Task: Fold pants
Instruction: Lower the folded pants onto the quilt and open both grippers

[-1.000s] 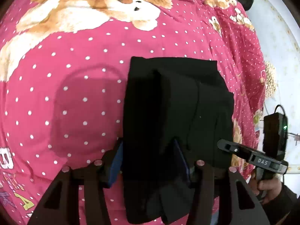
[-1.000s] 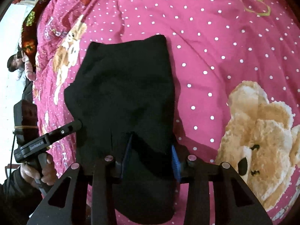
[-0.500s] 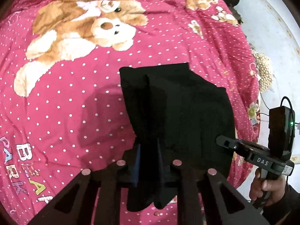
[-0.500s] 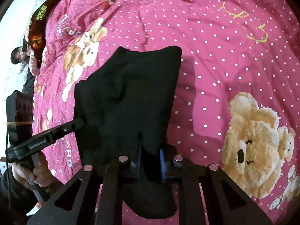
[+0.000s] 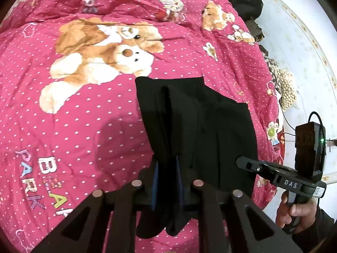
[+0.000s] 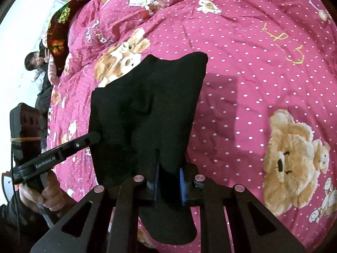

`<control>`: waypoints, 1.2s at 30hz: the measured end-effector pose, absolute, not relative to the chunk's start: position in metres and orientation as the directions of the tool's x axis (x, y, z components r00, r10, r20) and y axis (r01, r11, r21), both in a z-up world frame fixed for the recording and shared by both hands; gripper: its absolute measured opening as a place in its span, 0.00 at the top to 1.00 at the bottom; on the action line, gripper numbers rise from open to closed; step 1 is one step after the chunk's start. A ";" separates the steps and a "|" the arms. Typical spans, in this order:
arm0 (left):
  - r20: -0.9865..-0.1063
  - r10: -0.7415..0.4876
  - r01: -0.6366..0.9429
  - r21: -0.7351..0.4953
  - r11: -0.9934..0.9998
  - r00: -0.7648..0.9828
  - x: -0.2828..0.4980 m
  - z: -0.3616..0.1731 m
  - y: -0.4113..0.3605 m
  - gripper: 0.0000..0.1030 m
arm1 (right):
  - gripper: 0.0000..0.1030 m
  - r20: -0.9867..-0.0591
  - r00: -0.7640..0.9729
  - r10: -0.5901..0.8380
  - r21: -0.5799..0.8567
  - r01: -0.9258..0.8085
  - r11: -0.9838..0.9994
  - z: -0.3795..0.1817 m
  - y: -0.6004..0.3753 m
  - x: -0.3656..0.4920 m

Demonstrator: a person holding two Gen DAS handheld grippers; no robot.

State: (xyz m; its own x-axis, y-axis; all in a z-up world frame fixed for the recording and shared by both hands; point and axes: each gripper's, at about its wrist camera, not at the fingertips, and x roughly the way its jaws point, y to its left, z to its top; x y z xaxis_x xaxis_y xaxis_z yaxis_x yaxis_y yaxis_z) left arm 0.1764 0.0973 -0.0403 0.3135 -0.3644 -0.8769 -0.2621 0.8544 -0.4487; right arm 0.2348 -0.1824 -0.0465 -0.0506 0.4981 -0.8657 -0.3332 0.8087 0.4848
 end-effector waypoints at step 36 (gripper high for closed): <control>-0.924 -0.266 -0.181 -0.321 0.929 0.274 0.126 -0.040 0.076 0.83 | 0.76 -0.940 -0.015 0.342 0.306 -0.484 0.820 -0.045 -0.156 0.174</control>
State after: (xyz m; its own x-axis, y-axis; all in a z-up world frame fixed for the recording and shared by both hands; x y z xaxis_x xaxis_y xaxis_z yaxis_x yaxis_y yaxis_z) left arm 0.1256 0.0764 -0.0403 0.2740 -0.2663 -0.9241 -0.1807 0.9295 -0.3215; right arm 0.1737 -0.1561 -0.0450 -0.0151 0.3415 -0.9397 -0.4838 0.8200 0.3058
